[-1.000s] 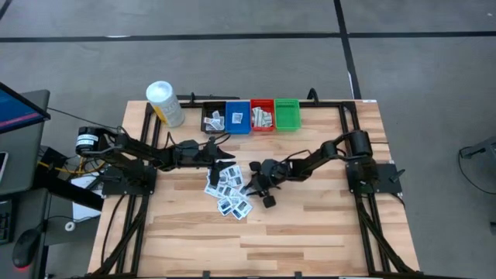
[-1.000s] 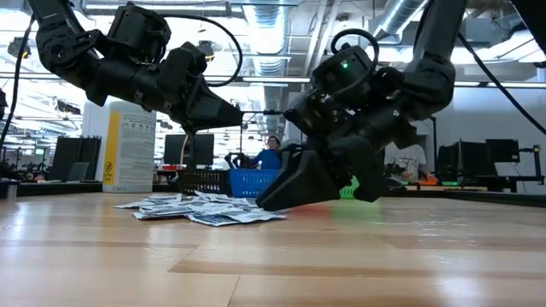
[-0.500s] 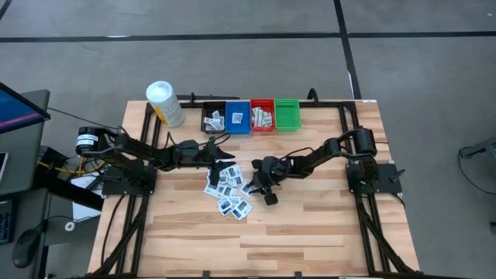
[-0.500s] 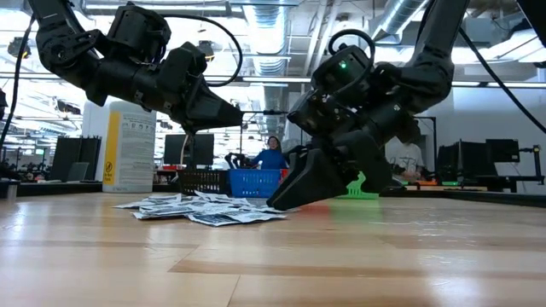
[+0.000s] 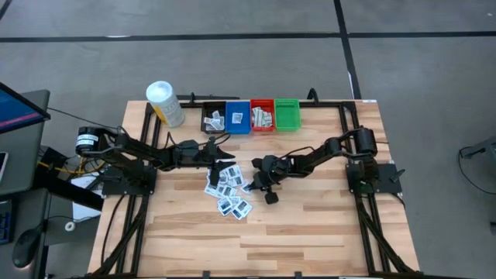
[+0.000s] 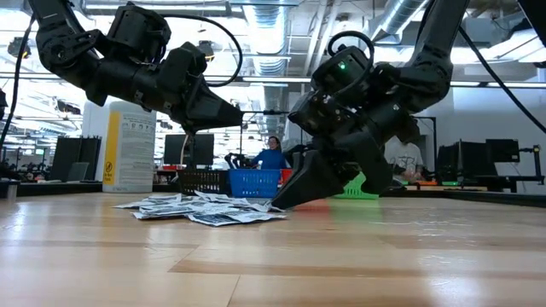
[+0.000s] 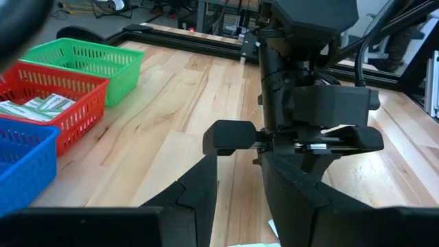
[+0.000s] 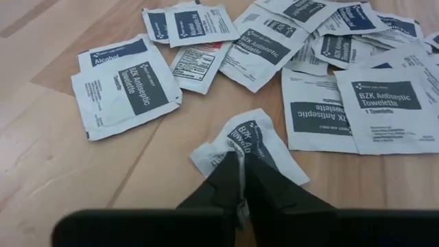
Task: Pick & Place First Aid Supplies
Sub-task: Put the gray towelette pack into the blue bin
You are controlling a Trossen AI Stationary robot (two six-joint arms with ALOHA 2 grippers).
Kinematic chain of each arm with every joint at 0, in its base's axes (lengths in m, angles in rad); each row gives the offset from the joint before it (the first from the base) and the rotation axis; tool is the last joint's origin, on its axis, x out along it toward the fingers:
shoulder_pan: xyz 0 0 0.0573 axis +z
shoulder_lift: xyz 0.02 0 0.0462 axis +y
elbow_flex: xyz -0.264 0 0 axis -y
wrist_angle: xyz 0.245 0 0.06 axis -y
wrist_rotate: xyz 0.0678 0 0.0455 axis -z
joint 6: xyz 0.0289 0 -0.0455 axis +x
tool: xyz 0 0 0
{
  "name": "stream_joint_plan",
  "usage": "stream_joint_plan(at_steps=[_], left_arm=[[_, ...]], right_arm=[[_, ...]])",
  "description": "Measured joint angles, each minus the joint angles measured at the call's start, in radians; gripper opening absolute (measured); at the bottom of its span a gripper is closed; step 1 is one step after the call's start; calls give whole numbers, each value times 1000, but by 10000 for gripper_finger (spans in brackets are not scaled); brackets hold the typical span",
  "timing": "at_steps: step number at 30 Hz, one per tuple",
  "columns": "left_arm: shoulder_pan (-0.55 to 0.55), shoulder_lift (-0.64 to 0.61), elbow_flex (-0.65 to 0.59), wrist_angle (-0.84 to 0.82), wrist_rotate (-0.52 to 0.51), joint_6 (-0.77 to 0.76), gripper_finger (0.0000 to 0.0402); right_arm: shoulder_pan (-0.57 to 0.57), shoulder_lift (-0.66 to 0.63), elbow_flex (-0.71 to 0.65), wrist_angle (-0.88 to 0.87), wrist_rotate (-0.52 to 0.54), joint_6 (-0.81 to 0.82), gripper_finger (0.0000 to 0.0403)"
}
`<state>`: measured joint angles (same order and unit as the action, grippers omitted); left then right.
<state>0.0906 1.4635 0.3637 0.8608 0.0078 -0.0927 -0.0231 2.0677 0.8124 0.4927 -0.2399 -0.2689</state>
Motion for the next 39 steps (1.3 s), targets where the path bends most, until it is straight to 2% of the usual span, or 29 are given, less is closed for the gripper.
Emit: stream_joint_plan(at_steps=[7, 10, 13, 18, 22, 25, 31, 39], left_arm=[[-6, 0, 0, 0, 0, -78, 117], [-1, 0, 0, 0, 0, -180, 117], [15, 0, 0, 0, 0, -317, 121], [30, 0, 2, 6, 0, -412, 129], [27, 0, 2, 36, -19, -435, 129], [26, 0, 5, 67, -21, -437, 130], [5, 21, 52, 69, -23, -427, 129], [-8, 123, 131, 84, 3, -410, 129]], right_arm=[[8, -125, -8, -123, 49, -7, 5], [34, -208, -18, -215, 187, -14, 9], [75, -282, -16, -247, 373, -42, 8], [151, -365, -13, -214, 674, -80, 4], [188, -394, -11, -138, 818, -131, 8], [200, -392, -11, -87, 869, -178, 9], [206, -392, 11, -62, 871, -208, 7], [205, -393, 30, -75, 877, -231, 10]])
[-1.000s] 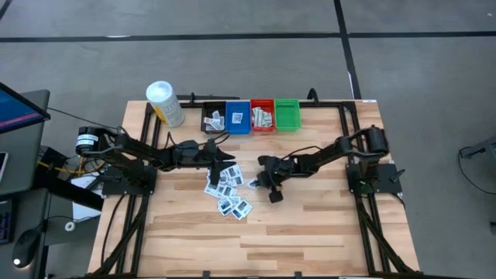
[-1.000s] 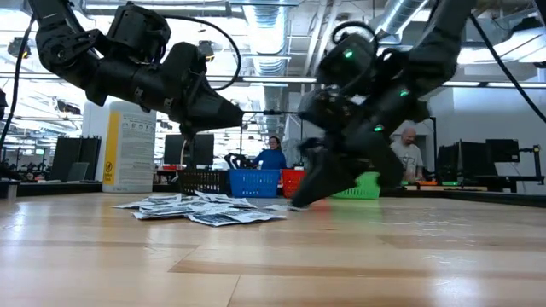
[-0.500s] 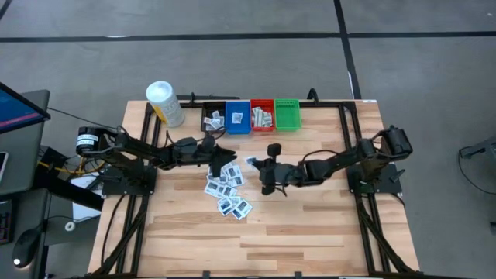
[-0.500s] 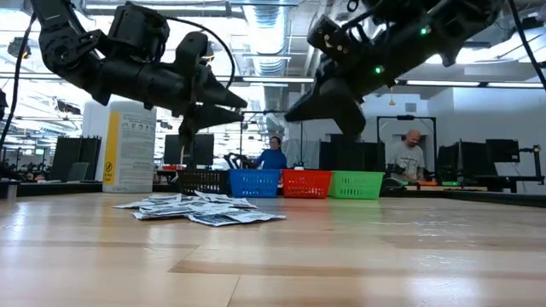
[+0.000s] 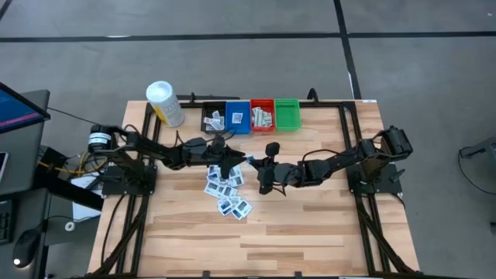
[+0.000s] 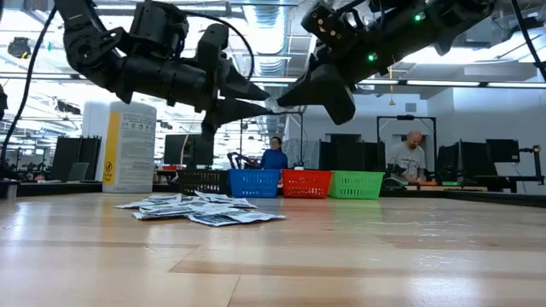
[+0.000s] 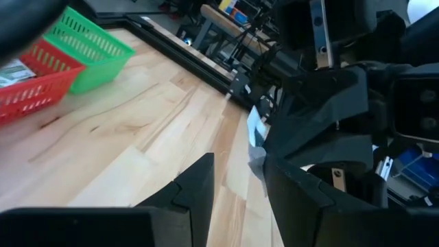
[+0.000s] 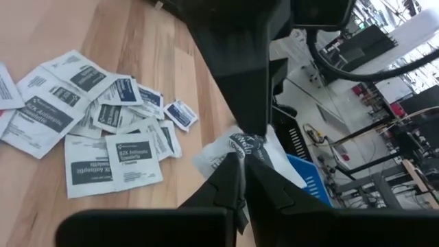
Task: Pick & Place First Aid Supplies
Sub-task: Put the gray towelette pack into the blue bin
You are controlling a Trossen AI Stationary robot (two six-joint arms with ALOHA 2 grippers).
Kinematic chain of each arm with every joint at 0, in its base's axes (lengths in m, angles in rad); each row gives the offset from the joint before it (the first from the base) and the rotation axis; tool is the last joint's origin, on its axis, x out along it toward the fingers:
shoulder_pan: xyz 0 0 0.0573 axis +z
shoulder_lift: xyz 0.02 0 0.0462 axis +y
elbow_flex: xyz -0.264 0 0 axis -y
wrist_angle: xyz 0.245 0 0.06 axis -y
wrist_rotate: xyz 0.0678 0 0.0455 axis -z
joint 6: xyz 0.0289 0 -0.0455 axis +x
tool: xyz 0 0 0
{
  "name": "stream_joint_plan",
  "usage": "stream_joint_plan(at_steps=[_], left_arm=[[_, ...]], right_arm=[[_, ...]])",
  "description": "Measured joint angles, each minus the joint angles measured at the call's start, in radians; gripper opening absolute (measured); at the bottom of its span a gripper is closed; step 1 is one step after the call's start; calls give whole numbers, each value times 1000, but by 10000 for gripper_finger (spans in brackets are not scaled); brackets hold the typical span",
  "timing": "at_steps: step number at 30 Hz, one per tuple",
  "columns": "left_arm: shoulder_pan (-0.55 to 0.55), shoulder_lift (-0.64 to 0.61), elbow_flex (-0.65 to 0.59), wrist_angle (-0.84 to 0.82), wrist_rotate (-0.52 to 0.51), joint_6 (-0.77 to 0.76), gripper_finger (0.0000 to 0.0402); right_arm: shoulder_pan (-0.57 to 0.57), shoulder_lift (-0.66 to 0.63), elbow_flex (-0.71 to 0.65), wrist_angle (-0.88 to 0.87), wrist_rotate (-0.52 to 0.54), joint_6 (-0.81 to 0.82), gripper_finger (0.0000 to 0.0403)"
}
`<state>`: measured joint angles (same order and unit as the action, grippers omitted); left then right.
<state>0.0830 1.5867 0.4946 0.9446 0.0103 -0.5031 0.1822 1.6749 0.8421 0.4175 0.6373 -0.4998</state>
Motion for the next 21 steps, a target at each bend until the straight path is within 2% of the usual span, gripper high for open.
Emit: stream_joint_plan(at_steps=[9, 21], left_arm=[[-18, 58, 54, 20, 7, 28, 118], [-21, 50, 58, 26, 19, 28, 103]], right_arm=[[0, 0, -1, -19, 1, 2, 10], [-6, -2, 5, -63, 11, 37, 11]])
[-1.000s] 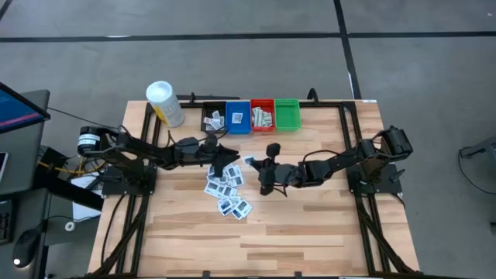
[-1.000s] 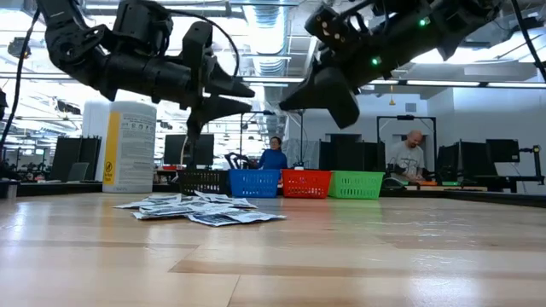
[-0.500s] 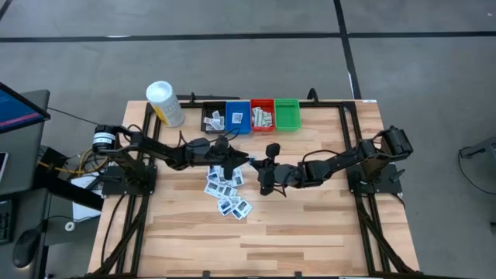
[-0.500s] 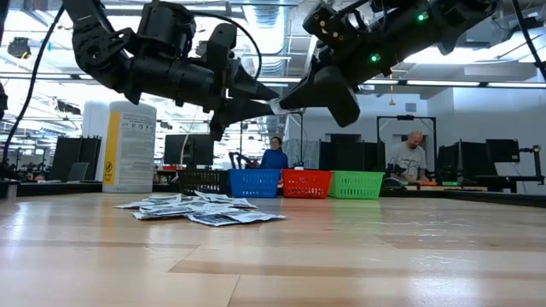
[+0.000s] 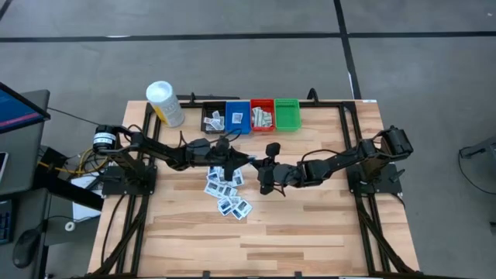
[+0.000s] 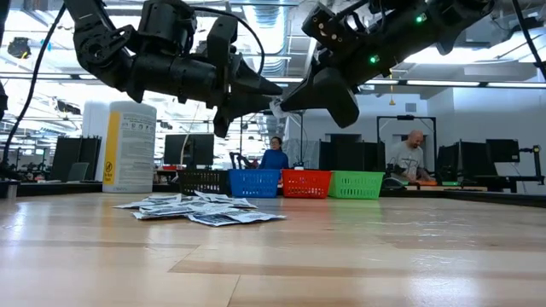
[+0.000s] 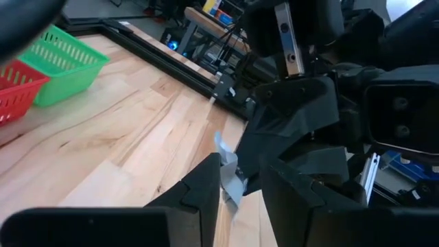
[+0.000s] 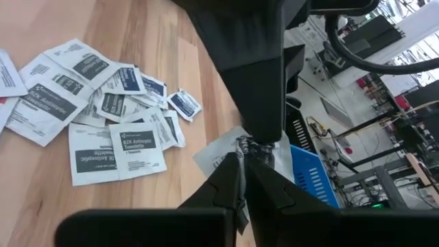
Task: Pick & Place First Aid Supplies
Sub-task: Put the gray towelette pack into the blue bin
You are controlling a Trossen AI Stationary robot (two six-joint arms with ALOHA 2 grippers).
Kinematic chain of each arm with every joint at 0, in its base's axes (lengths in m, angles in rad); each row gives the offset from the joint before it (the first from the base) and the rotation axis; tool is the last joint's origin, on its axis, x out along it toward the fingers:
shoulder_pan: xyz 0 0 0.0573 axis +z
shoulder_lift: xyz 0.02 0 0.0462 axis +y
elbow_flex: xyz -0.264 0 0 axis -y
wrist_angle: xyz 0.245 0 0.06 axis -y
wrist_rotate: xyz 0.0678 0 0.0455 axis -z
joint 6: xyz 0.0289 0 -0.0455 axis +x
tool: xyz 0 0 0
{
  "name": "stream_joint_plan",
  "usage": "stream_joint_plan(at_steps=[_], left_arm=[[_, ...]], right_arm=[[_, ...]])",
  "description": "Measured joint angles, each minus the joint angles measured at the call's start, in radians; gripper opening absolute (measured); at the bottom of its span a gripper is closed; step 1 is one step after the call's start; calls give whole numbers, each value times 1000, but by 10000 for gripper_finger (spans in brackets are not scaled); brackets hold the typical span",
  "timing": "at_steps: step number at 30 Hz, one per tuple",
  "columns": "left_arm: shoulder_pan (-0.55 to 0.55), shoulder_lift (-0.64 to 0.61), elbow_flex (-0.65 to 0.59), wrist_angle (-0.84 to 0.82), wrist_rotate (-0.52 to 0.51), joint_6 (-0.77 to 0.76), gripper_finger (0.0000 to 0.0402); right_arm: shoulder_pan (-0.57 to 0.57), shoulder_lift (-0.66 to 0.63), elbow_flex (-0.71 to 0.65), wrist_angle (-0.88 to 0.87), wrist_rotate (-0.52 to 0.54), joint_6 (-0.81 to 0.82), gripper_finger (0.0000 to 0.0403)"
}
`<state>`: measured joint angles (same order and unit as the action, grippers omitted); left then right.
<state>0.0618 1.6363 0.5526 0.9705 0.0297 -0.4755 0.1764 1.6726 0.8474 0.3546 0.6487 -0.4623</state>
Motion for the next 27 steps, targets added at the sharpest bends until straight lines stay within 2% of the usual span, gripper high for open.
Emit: stream_joint_plan(at_steps=[18, 22, 27], left_arm=[[1, 0, -2, -4, -17, 38, 100], [1, 0, -2, -4, -20, 57, 79], [1, -1, -2, -4, -21, 90, 24]], right_arm=[[14, 0, -1, 32, 7, -43, 11], [11, 0, -1, 27, 7, -43, 11], [11, 0, -1, 20, 7, -43, 11]])
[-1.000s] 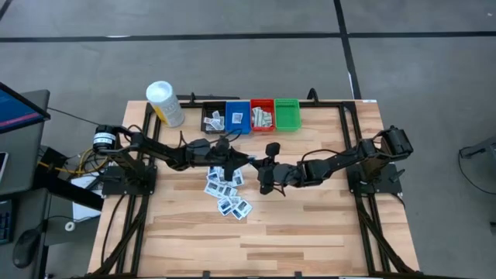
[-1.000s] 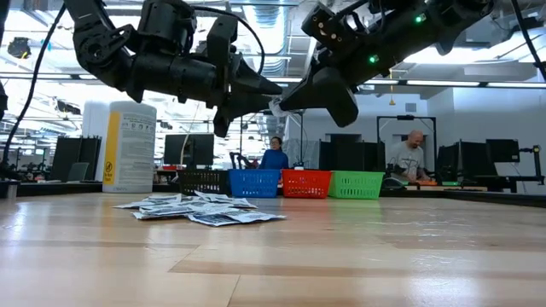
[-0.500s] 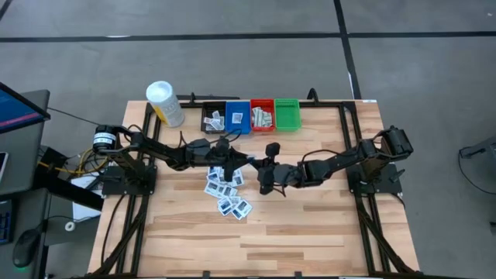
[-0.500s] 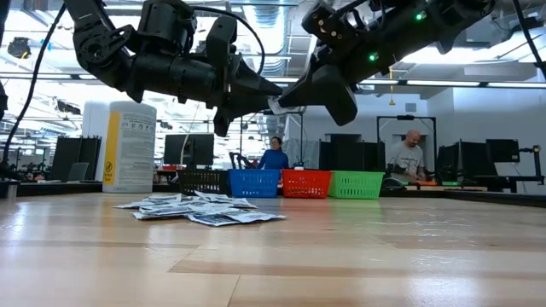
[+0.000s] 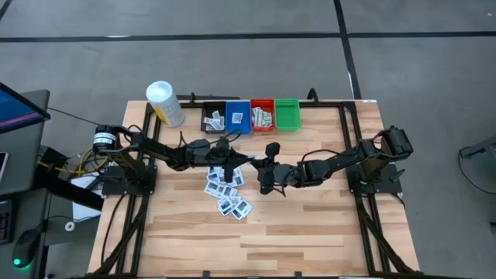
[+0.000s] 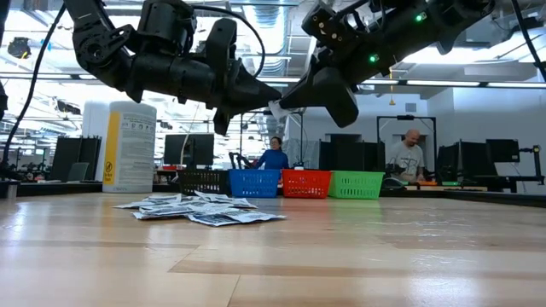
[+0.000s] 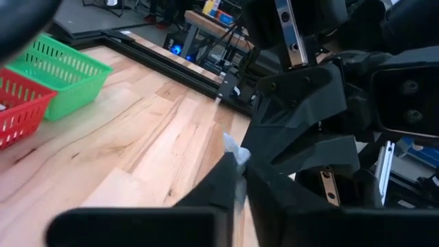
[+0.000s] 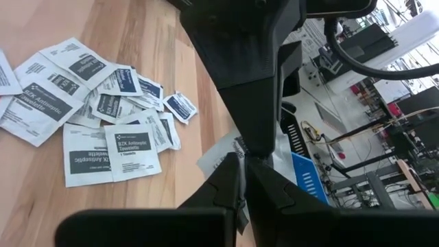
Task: Pick & Place First Aid Supplies
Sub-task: Put the gray towelette pack into the blue bin
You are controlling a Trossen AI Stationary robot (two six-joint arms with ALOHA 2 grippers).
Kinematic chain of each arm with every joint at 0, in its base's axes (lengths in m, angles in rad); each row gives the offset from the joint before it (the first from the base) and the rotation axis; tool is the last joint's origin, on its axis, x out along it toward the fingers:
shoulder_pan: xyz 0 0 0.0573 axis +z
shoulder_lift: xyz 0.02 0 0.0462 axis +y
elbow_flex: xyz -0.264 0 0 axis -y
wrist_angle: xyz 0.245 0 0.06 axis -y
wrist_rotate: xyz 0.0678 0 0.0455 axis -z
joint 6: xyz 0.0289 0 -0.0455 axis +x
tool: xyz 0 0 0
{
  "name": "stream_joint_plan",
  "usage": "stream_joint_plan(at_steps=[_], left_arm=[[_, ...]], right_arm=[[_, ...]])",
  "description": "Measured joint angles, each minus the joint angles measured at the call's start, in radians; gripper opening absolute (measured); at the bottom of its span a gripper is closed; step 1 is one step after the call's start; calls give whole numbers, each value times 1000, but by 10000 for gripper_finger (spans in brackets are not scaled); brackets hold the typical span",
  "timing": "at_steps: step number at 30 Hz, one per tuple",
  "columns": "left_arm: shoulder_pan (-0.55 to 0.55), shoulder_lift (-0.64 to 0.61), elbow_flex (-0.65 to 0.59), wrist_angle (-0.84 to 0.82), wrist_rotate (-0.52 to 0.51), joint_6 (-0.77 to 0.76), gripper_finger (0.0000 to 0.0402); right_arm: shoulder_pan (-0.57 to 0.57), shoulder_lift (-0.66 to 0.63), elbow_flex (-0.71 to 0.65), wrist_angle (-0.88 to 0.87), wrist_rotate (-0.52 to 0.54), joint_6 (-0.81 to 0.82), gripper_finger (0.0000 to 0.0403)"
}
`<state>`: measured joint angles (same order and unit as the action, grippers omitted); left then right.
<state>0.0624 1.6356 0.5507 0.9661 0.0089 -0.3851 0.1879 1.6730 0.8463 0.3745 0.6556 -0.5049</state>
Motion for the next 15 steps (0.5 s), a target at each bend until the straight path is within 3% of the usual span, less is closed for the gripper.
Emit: stream_joint_plan(at_steps=[9, 15], left_arm=[[0, 0, 0, -8, -4, 15, 9], [1, 0, -3, -14, -13, 15, 10]], right_arm=[[0, 0, 2, -44, -4, 36, 13], [1, 0, -1, -94, 3, 59, 47]])
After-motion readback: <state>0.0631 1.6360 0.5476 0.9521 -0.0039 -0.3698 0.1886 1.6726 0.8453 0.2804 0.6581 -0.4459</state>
